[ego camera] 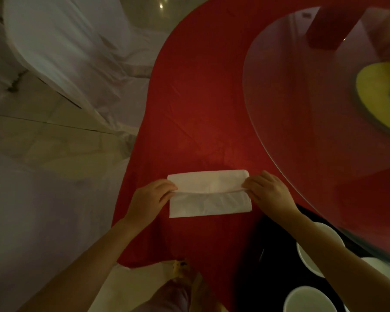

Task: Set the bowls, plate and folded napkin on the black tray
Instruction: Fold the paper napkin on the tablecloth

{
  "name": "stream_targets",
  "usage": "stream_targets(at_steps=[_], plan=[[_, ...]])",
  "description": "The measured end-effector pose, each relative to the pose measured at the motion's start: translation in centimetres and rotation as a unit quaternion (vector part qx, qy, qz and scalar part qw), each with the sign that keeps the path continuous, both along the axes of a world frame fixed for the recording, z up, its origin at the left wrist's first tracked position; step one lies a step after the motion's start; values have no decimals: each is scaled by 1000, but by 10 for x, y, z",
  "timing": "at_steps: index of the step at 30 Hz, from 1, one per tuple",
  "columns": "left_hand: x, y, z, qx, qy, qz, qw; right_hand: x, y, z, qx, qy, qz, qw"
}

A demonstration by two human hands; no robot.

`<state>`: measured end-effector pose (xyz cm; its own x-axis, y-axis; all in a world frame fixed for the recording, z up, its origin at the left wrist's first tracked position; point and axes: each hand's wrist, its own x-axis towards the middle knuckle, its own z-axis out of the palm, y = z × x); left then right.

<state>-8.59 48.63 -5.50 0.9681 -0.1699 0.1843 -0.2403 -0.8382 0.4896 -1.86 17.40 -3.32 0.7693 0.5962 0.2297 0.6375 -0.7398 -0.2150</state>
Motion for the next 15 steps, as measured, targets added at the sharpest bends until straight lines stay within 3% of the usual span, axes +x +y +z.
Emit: stream_targets(at_steps=[5, 15], plan=[[-27, -8, -7, 58, -22, -16, 998, -20, -4, -4, -79, 7, 73, 994], [-51, -25, -21, 107, -4, 20, 994, -35, -1, -12, -143, 24, 48, 988]])
